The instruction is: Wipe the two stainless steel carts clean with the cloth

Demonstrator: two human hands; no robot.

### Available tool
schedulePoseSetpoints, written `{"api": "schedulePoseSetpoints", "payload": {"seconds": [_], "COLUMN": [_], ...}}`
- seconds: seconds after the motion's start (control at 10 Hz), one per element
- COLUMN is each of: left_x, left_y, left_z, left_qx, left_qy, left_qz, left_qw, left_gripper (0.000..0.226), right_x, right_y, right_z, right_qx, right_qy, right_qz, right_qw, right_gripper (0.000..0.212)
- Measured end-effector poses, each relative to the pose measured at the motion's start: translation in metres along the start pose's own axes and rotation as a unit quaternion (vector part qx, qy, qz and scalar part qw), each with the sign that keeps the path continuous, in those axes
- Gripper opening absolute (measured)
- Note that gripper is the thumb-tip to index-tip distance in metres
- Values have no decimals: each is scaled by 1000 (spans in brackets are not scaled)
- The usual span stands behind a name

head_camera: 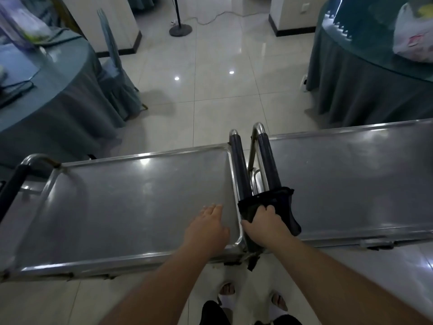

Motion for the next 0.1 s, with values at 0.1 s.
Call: {"api": "schedulePoseSetpoints", "payload": {"seconds": [0.1], "left_x": [7], "left_y": [-2], "left_z": [11], "left_qx": [-5], "left_qy": [3], "left_qz": [22], "left_qw": [1000], "left_gripper": [73], "right_x": [15], "right_y": [1], "right_z": [-2], "right_qx": [21], "right_qy": [21], "right_qz": [24], "right_qw": [999], "right_gripper": [71]}}
Point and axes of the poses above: each hand's wrist, its own y-axis away from the middle knuckle, its own x-axis out of the back of the hand, z = x × y, the point moved 5 cm from there along -y, towards the middle knuckle, and after that the axes turned 15 degrees about z, right-handed, at the moved point
